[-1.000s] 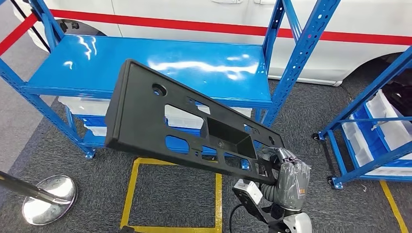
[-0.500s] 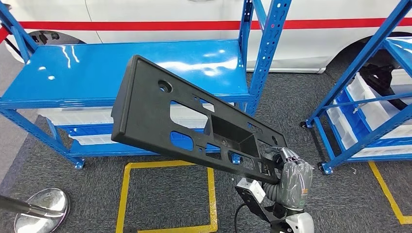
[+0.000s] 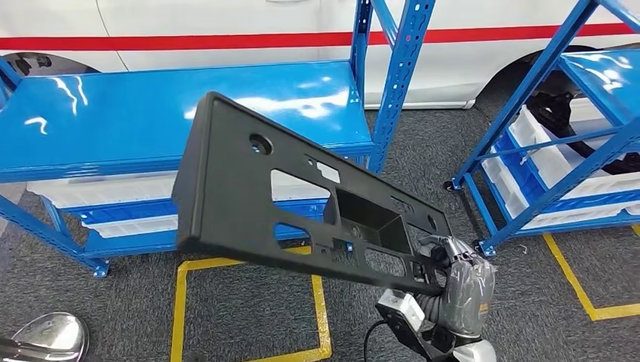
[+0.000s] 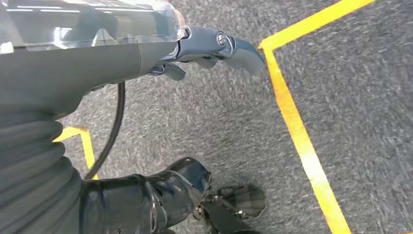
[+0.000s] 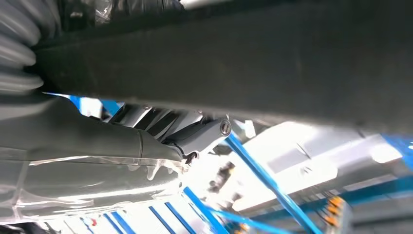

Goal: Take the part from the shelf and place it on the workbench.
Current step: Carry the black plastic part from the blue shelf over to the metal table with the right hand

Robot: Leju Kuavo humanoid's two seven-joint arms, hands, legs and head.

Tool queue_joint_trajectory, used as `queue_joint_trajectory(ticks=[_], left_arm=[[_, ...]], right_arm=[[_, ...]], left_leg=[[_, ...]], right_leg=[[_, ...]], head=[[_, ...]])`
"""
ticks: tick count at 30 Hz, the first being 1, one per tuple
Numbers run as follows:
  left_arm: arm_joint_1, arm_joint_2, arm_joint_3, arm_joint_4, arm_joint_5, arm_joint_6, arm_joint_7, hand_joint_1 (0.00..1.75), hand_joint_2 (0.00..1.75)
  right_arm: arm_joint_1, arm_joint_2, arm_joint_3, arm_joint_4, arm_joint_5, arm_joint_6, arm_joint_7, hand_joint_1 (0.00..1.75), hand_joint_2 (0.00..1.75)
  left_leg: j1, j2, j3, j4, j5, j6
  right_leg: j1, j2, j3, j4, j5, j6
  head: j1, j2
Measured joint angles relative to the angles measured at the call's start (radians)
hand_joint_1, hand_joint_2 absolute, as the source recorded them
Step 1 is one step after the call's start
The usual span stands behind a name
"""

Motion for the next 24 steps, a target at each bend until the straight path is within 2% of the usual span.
queue_joint_trajectory(ticks=[2, 3, 4, 5, 7, 8, 9, 10, 12, 14, 16, 17, 18, 19, 20, 22, 23, 24], left_arm=[[0.001, 0.000, 0.000, 0.000, -0.001, 0.000, 0.000, 0.00, 1.75], [0.001, 0.000, 0.000, 0.000, -0.001, 0.000, 0.001, 0.00, 1.75], [0.002, 0.000, 0.001, 0.000, -0.002, 0.000, 0.002, 0.00, 1.75], [0.002, 0.000, 0.001, 0.000, -0.002, 0.000, 0.003, 0.00, 1.75], [0.002, 0.000, 0.001, 0.000, -0.002, 0.000, 0.003, 0.00, 1.75], [0.001, 0.000, 0.001, 0.000, -0.002, 0.000, 0.003, 0.00, 1.75], [0.001, 0.000, 0.001, 0.000, -0.002, 0.000, 0.004, 0.00, 1.75], [0.001, 0.000, 0.001, 0.000, -0.002, 0.000, 0.004, 0.00, 1.75], [0.000, 0.000, 0.002, 0.000, -0.002, 0.000, 0.004, 0.00, 1.75], [0.000, 0.000, 0.002, 0.000, -0.002, 0.000, 0.004, 0.00, 1.75], [0.001, 0.000, 0.002, 0.000, -0.002, 0.000, 0.005, 0.00, 1.75], [0.002, 0.000, 0.002, 0.000, -0.002, 0.000, 0.006, 0.00, 1.75], [0.003, 0.000, 0.002, 0.000, -0.002, 0.000, 0.007, 0.00, 1.75], [0.004, 0.000, 0.002, 0.000, -0.003, 0.000, 0.008, 0.00, 1.75], [0.005, 0.000, 0.002, 0.000, -0.003, 0.000, 0.008, 0.00, 1.75], [0.004, 0.000, 0.002, 0.000, -0.005, 0.000, 0.009, 0.00, 1.75], [0.004, 0.001, 0.002, 0.000, -0.005, 0.000, 0.009, 0.00, 1.75], [0.003, 0.001, 0.002, 0.000, -0.006, 0.001, 0.009, 0.00, 1.75]], right_arm=[[0.002, 0.006, -0.002, 0.001, -0.040, 0.000, -0.017, 1.71, 1.75], [0.003, 0.007, -0.002, 0.004, -0.066, 0.000, -0.020, 1.71, 1.75], [0.004, 0.007, -0.003, 0.008, -0.090, 0.000, -0.022, 1.71, 1.75], [0.005, 0.007, -0.005, 0.013, -0.110, 0.000, -0.023, 1.71, 1.75], [0.005, 0.007, -0.009, 0.018, -0.129, 0.000, -0.025, 1.71, 1.75], [0.005, 0.008, -0.011, 0.019, -0.131, 0.000, -0.025, 1.71, 1.75], [0.005, 0.008, -0.011, 0.020, -0.132, 0.000, -0.026, 1.71, 1.75], [0.005, 0.009, -0.012, 0.022, -0.132, 0.000, -0.028, 1.71, 1.75], [0.007, 0.010, -0.013, 0.024, -0.132, 0.000, -0.030, 1.71, 1.75], [0.007, 0.012, -0.014, 0.024, -0.138, -0.001, -0.032, 1.71, 1.75], [0.008, 0.015, -0.015, 0.024, -0.147, -0.001, -0.041, 1.71, 1.75], [0.010, 0.017, -0.017, 0.024, -0.150, -0.001, -0.049, 1.71, 1.75], [0.013, 0.020, -0.019, 0.024, -0.150, -0.001, -0.059, 1.71, 1.75], [0.016, 0.024, -0.022, 0.024, -0.148, -0.001, -0.071, 1.71, 1.75], [0.018, 0.027, -0.026, 0.024, -0.144, -0.001, -0.080, 1.71, 1.75], [0.022, 0.036, -0.031, 0.021, -0.133, -0.002, -0.094, 1.71, 1.75], [0.024, 0.040, -0.034, 0.019, -0.129, -0.002, -0.100, 1.71, 1.75], [0.026, 0.044, -0.036, 0.015, -0.126, -0.002, -0.106, 1.71, 1.75]], left_leg=[[-0.001, 0.016, -0.001, 0.000, 0.000, 0.003], [-0.002, 0.025, -0.002, 0.001, 0.000, 0.004], [-0.002, 0.033, -0.003, 0.002, -0.001, 0.004], [-0.002, 0.040, -0.003, 0.004, -0.002, 0.003], [-0.003, 0.053, -0.001, 0.006, -0.005, -0.001], [-0.005, 0.059, 0.000, 0.007, -0.007, -0.005], [-0.008, 0.064, 0.001, 0.008, -0.008, -0.008], [-0.010, 0.069, 0.001, 0.008, -0.008, -0.013], [-0.010, 0.077, 0.002, 0.006, -0.010, -0.024], [-0.008, 0.060, -0.007, 0.032, -0.034, -0.035], [-0.006, 0.029, -0.051, 0.134, -0.096, -0.043], [-0.006, 0.022, -0.081, 0.202, -0.128, -0.045], [-0.006, 0.019, -0.106, 0.257, -0.146, -0.047], [-0.005, 0.018, -0.116, 0.281, -0.145, -0.048], [-0.005, 0.018, -0.110, 0.268, -0.124, -0.047], [-0.004, 0.003, -0.055, 0.149, -0.053, -0.042], [-0.003, -0.012, -0.027, 0.085, -0.029, -0.039], [-0.003, -0.025, -0.006, 0.041, -0.016, -0.036]], right_leg=[[-0.002, -0.018, -0.058, 0.125, -0.061, 0.007], [-0.004, -0.021, -0.079, 0.171, -0.075, 0.010], [-0.004, -0.024, -0.084, 0.184, -0.070, 0.011], [-0.005, -0.028, -0.069, 0.157, -0.047, 0.011], [-0.002, -0.051, 0.003, 0.023, 0.012, 0.004], [0.002, -0.063, 0.033, -0.036, 0.032, -0.001], [0.006, -0.071, 0.051, -0.073, 0.041, -0.005], [0.010, -0.072, 0.054, -0.085, 0.040, -0.008], [0.009, -0.058, 0.052, -0.089, 0.046, -0.016], [0.003, -0.046, 0.053, -0.098, 0.052, -0.028], [0.000, -0.035, 0.053, -0.102, 0.057, -0.037], [0.000, -0.029, 0.051, -0.102, 0.057, -0.039], [0.001, -0.020, 0.051, -0.101, 0.057, -0.039], [0.001, -0.012, 0.050, -0.099, 0.057, -0.039], [0.001, -0.002, 0.051, -0.098, 0.057, -0.039], [0.000, 0.016, 0.051, -0.094, 0.056, -0.037], [0.002, 0.025, 0.050, -0.089, 0.055, -0.035], [0.002, 0.033, 0.046, -0.086, 0.055, -0.031]], head=[[0.000, 0.000], [0.001, 0.000], [0.000, 0.000], [0.001, 0.000], [0.000, 0.000], [0.000, 0.000], [0.000, 0.000], [0.000, 0.000], [0.000, 0.000], [0.000, 0.000], [0.000, 0.000], [0.000, 0.000], [0.000, 0.000], [0.000, 0.000], [0.000, 0.000], [0.000, 0.000], [0.000, 0.000], [0.000, 0.000]])
